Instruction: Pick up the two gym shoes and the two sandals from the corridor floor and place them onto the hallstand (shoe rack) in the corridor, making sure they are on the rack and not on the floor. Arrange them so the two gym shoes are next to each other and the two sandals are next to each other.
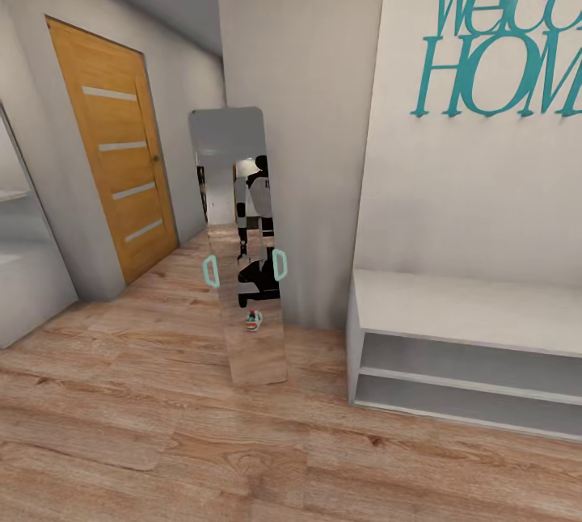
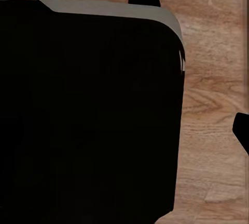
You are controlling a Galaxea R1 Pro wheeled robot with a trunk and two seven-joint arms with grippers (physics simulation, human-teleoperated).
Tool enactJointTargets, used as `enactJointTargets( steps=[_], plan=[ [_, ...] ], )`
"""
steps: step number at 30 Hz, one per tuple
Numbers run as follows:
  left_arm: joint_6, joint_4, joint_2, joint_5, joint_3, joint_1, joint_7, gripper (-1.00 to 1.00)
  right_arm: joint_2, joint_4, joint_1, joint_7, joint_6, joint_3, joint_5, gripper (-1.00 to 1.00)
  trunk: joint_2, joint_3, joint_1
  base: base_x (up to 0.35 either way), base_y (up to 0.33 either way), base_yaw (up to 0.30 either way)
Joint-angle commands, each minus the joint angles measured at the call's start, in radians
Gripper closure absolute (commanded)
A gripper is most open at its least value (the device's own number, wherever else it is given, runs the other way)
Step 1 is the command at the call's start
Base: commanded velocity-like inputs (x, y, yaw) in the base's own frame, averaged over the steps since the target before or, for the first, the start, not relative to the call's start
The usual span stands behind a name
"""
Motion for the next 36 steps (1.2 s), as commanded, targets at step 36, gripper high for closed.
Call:
enactJointTargets(
  steps=[36],
  plan=[
    [-0.087, -0.407, 0.070, 0.032, 0.008, -0.156, 0.003, -1.00, -0.082, -0.553, -0.007, 0.000, -0.231, -0.011, -0.008, -1.00, 0.000, -0.001, 0.000, 0.000, 0.000, 0.000]
  ],
)
